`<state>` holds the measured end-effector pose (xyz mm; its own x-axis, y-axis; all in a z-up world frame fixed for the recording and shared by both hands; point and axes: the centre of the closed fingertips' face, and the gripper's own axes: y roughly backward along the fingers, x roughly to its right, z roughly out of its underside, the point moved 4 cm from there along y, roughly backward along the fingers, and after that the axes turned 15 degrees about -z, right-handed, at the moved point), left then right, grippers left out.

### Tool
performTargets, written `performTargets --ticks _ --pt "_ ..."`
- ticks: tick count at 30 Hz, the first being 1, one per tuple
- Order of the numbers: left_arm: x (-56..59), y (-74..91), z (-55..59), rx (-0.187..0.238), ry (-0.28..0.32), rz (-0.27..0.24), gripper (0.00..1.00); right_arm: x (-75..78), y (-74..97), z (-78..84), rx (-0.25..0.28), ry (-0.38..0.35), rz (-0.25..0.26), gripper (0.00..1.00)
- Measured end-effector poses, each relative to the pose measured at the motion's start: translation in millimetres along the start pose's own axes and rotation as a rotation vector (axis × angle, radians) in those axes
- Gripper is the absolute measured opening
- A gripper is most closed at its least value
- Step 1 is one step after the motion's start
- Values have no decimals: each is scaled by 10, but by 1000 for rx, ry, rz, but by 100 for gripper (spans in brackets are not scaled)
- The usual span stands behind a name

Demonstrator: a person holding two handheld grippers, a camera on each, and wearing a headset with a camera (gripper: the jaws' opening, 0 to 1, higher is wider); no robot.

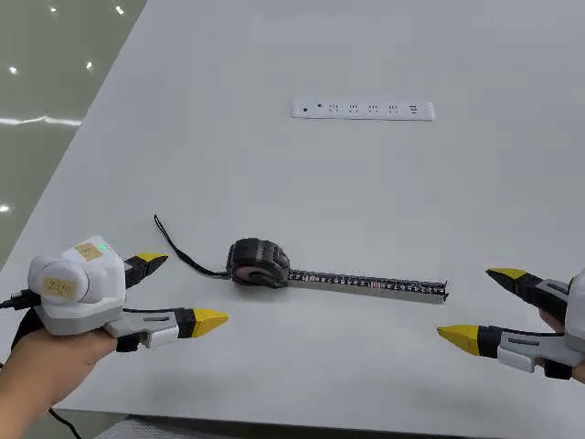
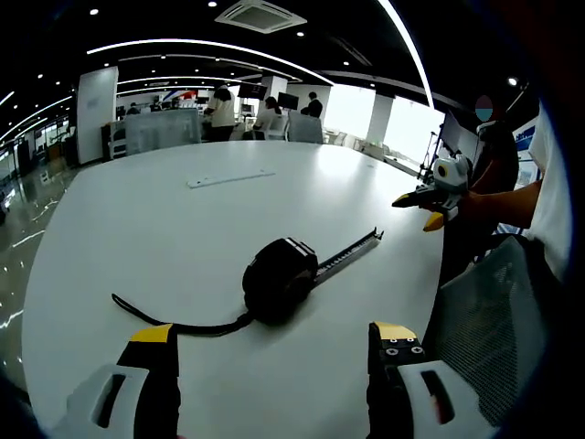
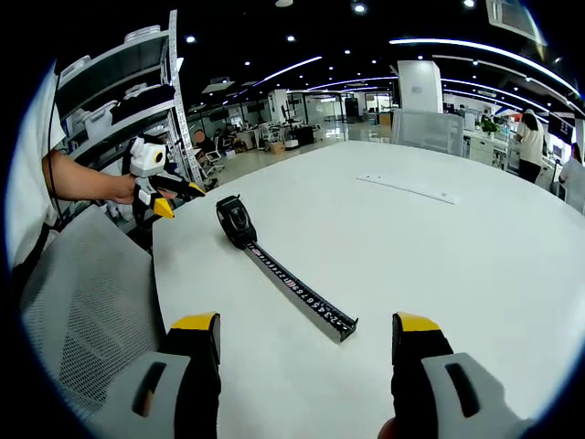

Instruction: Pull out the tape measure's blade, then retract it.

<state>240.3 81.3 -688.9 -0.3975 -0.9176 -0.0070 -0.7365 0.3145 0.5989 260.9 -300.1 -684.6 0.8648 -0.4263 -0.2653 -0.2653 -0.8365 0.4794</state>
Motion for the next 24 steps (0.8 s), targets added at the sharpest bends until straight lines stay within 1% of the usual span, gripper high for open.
performTargets --ticks 5,12,15,20,24 --pt "5 42 51 -1 11 -5 82 -30 33 -7 13 0 23 72" --pt "15 104 94 8 24 -19 82 -100 85 8 19 1 40 74" --pt "22 136 106 16 32 -23 82 -110 105 43 19 0 46 75" --pt "42 189 147 19 39 -23 82 -168 119 84 19 -6 47 76" --pt "44 220 189 18 42 -29 82 -185 124 120 19 -8 47 77"
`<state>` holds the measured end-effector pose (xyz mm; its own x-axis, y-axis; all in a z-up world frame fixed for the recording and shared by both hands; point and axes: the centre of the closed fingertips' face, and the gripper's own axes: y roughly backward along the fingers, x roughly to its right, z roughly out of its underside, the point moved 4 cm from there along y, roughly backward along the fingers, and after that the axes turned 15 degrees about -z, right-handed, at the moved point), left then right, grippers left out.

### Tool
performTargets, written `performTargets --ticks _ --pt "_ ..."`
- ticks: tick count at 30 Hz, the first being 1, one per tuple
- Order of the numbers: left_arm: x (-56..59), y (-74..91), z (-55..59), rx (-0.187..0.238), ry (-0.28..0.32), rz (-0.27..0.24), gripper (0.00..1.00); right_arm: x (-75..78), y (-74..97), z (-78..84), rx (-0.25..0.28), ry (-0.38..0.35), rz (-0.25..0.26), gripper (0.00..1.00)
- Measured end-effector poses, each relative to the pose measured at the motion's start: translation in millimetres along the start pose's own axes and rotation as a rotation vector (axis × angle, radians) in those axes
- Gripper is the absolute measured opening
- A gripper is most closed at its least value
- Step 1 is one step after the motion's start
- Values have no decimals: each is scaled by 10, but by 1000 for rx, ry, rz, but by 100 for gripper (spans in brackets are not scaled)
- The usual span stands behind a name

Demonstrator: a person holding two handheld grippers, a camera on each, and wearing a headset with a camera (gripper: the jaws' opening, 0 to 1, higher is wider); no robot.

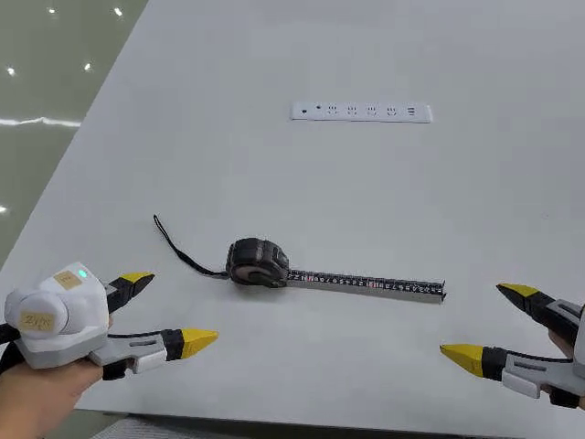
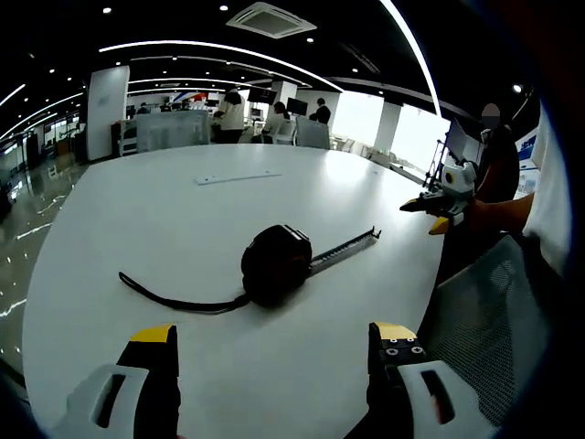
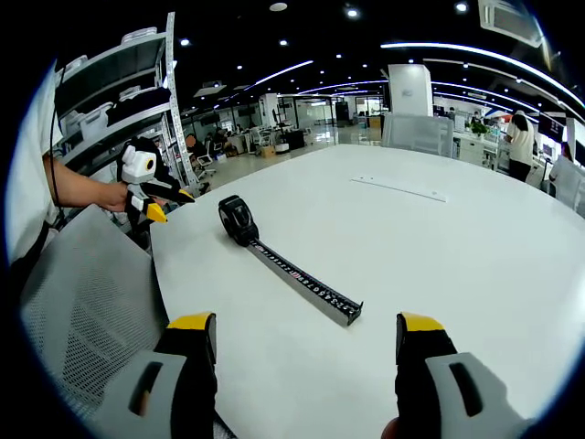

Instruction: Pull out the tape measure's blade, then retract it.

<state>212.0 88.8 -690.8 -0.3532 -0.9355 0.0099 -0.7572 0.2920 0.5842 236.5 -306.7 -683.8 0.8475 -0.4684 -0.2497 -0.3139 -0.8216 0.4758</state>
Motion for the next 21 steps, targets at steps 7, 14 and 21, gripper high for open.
performTargets --ticks 7,14,21 --pt "-5 51 77 14 15 -2 84 -37 5 59 -6 6 2 78" --pt "-4 95 139 6 21 -1 85 -98 40 97 -13 -5 4 80" --pt "1 141 197 4 36 -1 86 -123 68 122 -6 -14 -1 82"
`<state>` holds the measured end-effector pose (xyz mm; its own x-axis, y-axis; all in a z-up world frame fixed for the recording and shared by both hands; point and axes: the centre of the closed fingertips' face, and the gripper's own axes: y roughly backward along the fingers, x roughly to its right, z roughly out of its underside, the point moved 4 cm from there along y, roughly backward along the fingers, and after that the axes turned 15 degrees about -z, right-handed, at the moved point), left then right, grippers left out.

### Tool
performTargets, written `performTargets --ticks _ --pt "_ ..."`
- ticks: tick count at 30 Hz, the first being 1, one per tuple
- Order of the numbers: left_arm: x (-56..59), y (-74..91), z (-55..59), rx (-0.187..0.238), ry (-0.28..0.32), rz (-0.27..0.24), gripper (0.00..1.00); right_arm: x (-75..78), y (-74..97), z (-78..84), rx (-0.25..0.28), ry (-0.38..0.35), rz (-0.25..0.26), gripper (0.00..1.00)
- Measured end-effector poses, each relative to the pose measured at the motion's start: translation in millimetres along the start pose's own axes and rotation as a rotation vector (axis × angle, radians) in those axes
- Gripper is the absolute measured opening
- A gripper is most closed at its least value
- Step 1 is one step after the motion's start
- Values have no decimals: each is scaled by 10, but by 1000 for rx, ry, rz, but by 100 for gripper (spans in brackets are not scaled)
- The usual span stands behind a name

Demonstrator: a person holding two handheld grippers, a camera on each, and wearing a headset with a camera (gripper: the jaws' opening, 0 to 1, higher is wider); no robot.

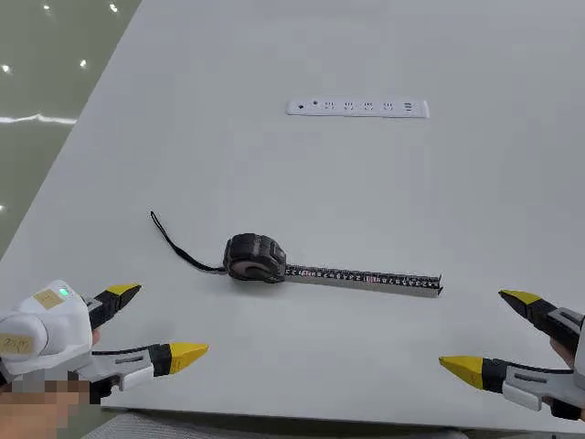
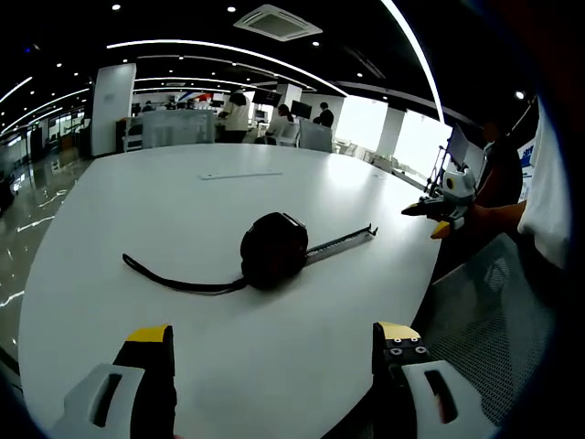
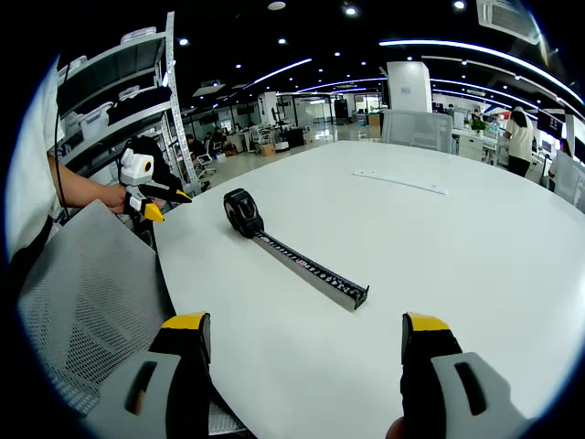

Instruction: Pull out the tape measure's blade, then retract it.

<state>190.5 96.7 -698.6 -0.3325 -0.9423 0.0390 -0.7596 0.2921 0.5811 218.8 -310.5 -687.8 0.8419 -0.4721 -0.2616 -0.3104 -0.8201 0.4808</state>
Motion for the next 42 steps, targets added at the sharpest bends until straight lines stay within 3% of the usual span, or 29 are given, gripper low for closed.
performTargets --ticks 16,42 --pt "-5 -7 19 -11 7 -5 87 -39 -43 9 -3 0 -12 82" --pt "21 3 -45 -2 12 2 87 -29 -20 3 2 2 -11 82"
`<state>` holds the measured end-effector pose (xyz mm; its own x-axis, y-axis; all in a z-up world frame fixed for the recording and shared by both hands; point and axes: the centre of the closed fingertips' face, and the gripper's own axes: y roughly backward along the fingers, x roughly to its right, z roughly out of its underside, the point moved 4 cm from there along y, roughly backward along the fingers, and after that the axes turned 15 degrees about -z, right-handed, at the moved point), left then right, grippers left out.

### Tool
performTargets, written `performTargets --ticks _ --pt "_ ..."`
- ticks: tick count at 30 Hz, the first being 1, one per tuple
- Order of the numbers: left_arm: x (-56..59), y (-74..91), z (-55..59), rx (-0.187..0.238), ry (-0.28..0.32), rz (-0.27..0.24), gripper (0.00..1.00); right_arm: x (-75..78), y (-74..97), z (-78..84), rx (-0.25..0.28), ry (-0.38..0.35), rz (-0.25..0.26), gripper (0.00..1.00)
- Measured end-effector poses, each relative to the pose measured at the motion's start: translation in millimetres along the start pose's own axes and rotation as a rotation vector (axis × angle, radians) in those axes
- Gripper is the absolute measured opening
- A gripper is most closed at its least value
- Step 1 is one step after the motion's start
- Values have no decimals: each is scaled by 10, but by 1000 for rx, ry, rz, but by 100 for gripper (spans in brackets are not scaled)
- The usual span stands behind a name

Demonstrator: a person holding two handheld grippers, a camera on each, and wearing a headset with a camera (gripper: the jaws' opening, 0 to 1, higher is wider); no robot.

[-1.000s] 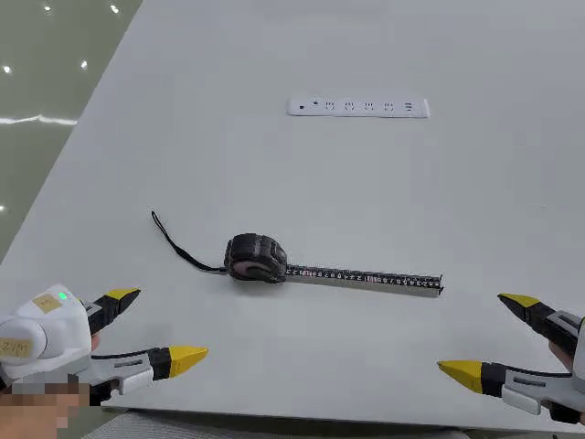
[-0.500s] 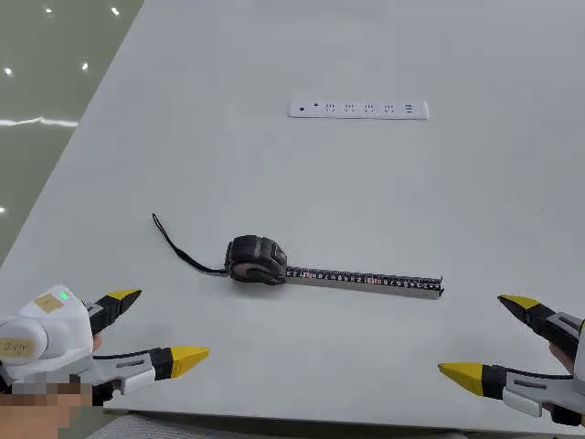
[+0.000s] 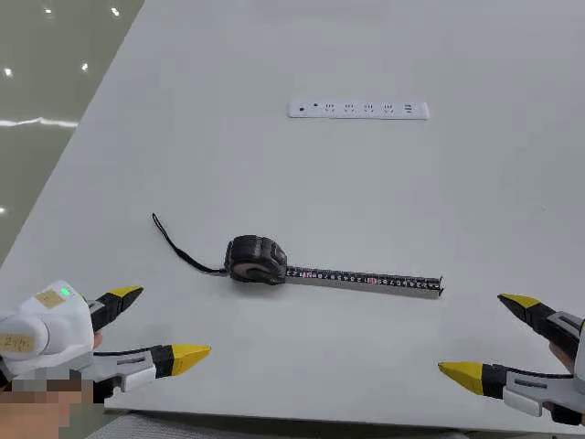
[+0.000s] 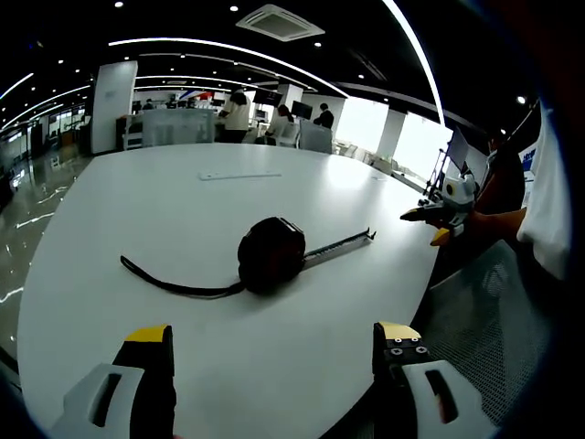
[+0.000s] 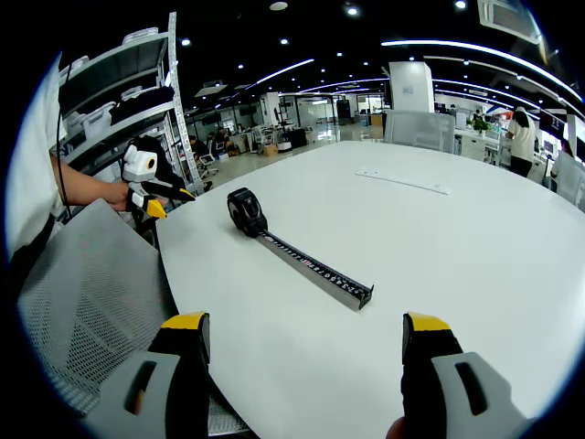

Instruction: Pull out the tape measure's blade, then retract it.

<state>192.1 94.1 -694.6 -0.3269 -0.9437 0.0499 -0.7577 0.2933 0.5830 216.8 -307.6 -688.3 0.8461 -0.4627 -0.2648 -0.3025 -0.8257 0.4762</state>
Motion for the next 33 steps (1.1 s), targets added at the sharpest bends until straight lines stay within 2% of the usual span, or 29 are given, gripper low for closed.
performTargets --ticks 1,2,8,22,33 --pt "3 -2 -5 -1 -1 2 87 1 0 0 -1 0 0 82" --pt "-1 -16 -86 -2 4 1 87 4 -6 -7 1 1 -1 82" --pt "24 -55 -195 -6 9 -9 87 12 -13 -27 7 3 0 82" --pt "102 -210 -300 -39 16 -15 87 41 0 -45 16 0 3 82" --pt "239 -370 -438 -30 38 -27 86 46 -5 -62 24 1 -6 83"
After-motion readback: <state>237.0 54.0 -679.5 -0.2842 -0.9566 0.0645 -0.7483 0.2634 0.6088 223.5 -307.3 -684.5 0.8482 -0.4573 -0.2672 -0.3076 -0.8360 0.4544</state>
